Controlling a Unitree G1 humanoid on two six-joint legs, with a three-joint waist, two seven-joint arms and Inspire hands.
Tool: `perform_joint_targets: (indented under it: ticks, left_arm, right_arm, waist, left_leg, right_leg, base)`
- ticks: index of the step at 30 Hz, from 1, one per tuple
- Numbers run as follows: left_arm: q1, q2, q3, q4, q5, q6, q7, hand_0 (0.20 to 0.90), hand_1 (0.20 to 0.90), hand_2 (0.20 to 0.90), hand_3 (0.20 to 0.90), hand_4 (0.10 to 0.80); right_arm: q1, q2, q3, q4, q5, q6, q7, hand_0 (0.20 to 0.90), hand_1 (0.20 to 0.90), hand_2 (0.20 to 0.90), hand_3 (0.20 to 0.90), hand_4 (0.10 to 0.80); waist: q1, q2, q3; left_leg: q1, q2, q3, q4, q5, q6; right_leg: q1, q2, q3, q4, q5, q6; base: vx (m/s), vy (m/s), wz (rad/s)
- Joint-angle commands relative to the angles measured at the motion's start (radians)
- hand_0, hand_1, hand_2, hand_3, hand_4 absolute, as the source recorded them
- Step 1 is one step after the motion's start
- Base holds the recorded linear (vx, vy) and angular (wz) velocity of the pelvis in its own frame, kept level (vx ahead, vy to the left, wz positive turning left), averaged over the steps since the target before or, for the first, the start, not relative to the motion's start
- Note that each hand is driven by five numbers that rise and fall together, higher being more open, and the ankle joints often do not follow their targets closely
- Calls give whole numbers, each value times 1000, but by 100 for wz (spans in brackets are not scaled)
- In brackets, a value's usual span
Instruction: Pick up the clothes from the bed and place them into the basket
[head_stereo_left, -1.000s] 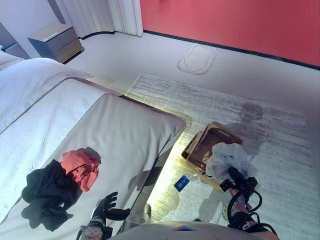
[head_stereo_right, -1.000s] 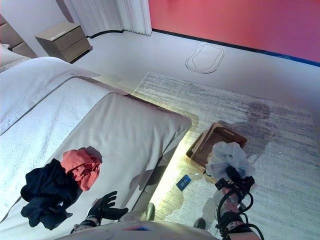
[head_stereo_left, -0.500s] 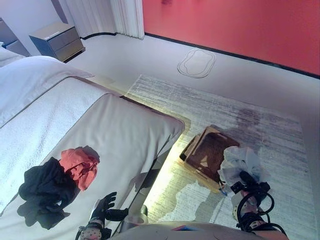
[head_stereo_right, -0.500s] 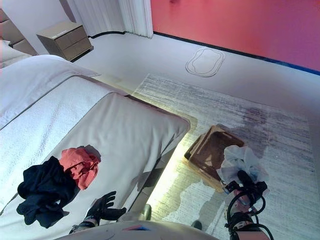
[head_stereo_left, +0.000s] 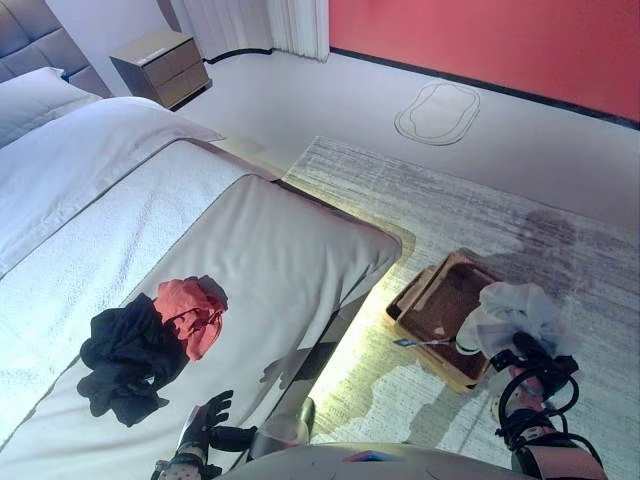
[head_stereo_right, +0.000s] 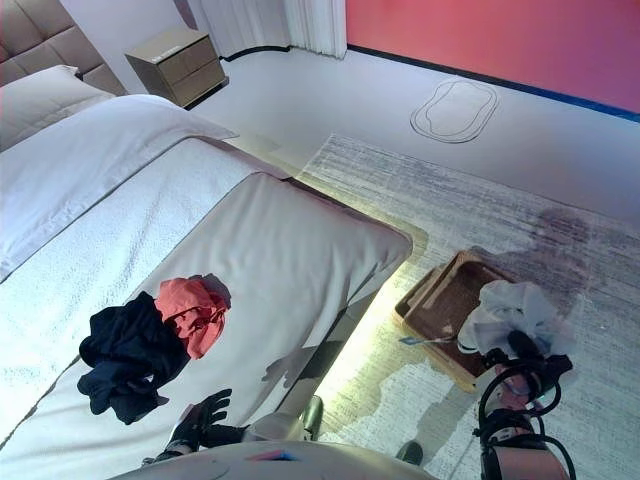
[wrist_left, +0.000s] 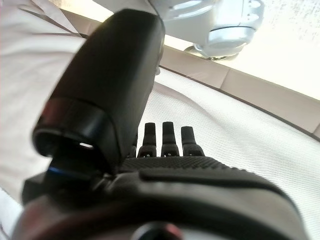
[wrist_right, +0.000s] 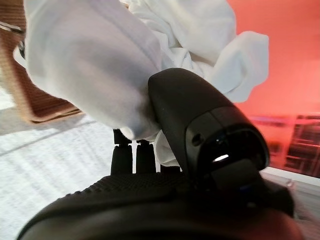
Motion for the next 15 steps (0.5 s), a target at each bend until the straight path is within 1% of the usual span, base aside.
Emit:
perform_joint_targets:
  ticks: [1,4,5,6,7,8,13,15]
  left_arm:
    - [-41,54,-5,24,5,-71,-3,900,900,900,900,800]
    - [-38,59,-6,26,5,-64,-18,900,900,900,900,800]
    - [-36,62,-7,27,7,-65,-24,900,900,900,900,800]
    - [-36,63,-7,26,2,-64,-27,900,900,900,900,800]
    - [-37,65,-7,26,-4,-60,-30,900,900,900,900,800]
    - [-36,66,-7,28,-5,-58,-30,900,900,900,900,800]
    - [-39,76,-2,41,-19,-17,-56,900,900,900,900,800]
    - [-36,77,2,49,-19,15,-79,900,900,900,900,800]
  right_arm:
    - [-84,-164,-30,-69,-63,-58,-7,300,300,300,200,100]
    - [-111,-195,-27,-74,-79,-26,-7,300,300,300,200,100]
    - [-118,-204,-24,-76,-82,-12,-13,371,371,371,282,182]
    - [-126,-211,-22,-75,-80,-1,-14,641,641,641,598,498]
    - [-134,-220,-24,-70,-74,13,-7,761,761,761,738,638]
    - [-139,-230,-27,-60,-66,28,18,900,900,900,900,800]
    - [-195,-275,-1,-40,-48,92,85,900,900,900,900,800]
    - [-217,-295,8,-35,-38,115,122,900,900,900,900,800]
  waist:
    - [36,-3,-9]
    - [39,-1,-5]
    - [40,0,-4]
    - [39,1,-3]
    - [40,2,-2]
    - [42,4,-1]
    - [55,6,9]
    - [59,6,11]
  left_leg:
    - [-78,-19,-54,-7,31,-35]
    - [-81,-18,-55,-5,34,-39]
    - [-81,-17,-56,-4,34,-40]
    - [-81,-17,-56,-4,35,-41]
    - [-82,-18,-57,-3,35,-42]
    - [-85,-17,-58,0,35,-43]
    - [-97,-18,-69,12,37,-49]
    - [-103,-20,-73,13,38,-51]
  right_leg:
    - [48,3,-26,87,-95,9]
    - [51,2,-30,91,-100,7]
    - [52,1,-31,93,-101,7]
    - [53,0,-31,94,-102,6]
    - [55,0,-32,94,-104,5]
    - [57,-1,-34,95,-105,5]
    - [61,-6,-45,97,-108,2]
    - [59,-6,-46,95,-107,1]
  base:
    - [53,-22,2]
    - [43,-9,2]
    - [50,-5,2]
    - [51,-4,2]
    - [54,0,2]
    - [55,1,1]
    - [57,-5,3]
    - [40,1,6]
